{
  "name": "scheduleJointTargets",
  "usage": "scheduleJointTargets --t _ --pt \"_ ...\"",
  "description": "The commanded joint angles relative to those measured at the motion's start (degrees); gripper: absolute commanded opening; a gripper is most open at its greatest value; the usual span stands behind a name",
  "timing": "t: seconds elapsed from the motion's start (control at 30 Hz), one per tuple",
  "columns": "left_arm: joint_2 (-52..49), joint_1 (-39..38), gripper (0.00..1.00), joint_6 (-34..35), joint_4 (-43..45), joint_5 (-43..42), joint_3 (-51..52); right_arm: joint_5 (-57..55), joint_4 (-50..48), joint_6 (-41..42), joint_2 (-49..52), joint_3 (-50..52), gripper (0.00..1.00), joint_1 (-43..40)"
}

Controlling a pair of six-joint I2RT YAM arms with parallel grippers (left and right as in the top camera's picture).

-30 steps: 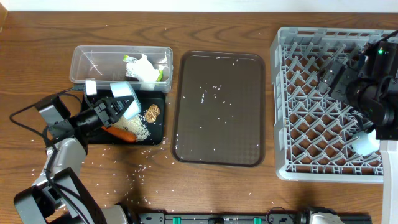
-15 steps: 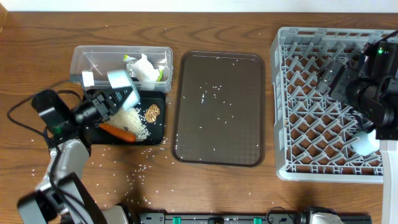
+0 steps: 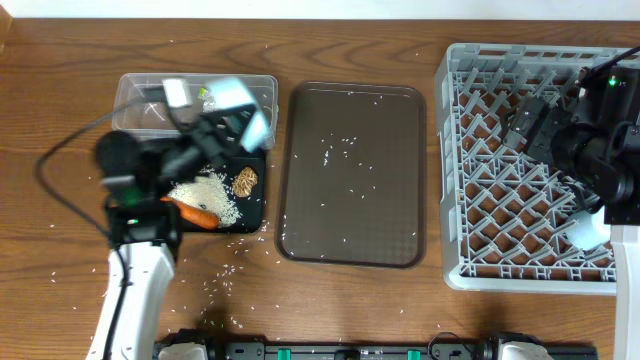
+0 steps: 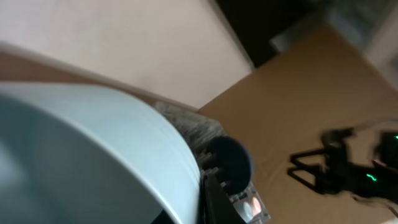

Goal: Sort waste into correct bins and load items into the dishwasher rack
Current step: 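Carry the empty bowl toward the dish rack with the left gripper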

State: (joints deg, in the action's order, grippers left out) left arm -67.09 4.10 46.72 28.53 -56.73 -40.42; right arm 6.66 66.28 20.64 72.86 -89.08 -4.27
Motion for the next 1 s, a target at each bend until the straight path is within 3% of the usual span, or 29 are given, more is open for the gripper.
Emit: scheduleJointTargets --t 0.0,0.13,0.3,0.4,0.7,0.97 --pt "0.1 -7.1 0.06 -7.1 -5.7 13.4 -0.7 1.4 0.2 0.9 0.2 -0.1 0.99 -0.2" --pt "0.1 -16.6 0.06 -15.2 -17.5 23.6 -3.2 2.5 0.2 1.0 0.2 -0.1 0.99 -0.2" --pt "-0.9 -27.7 0.06 -27.7 -37.4 42.3 -8.9 2.8 0.2 1.0 0.2 -0.1 0.99 -0.2" --pt "-3.7 -32.2 0.06 -34.7 -43.1 47.9 -11.5 2.8 0.2 1.0 0.3 -0.1 0.99 -0.2" --pt "-17.7 -39.1 0.06 -40.4 -43.6 48.0 -14.4 2.8 1.6 1.0 1.4 -0.1 0.99 -0.2" --pt "-22.2 -42.6 0.06 -41.5 -42.1 47.4 -15.9 2.8 2.7 1.0 2.8 -0.1 0.99 -0.2"
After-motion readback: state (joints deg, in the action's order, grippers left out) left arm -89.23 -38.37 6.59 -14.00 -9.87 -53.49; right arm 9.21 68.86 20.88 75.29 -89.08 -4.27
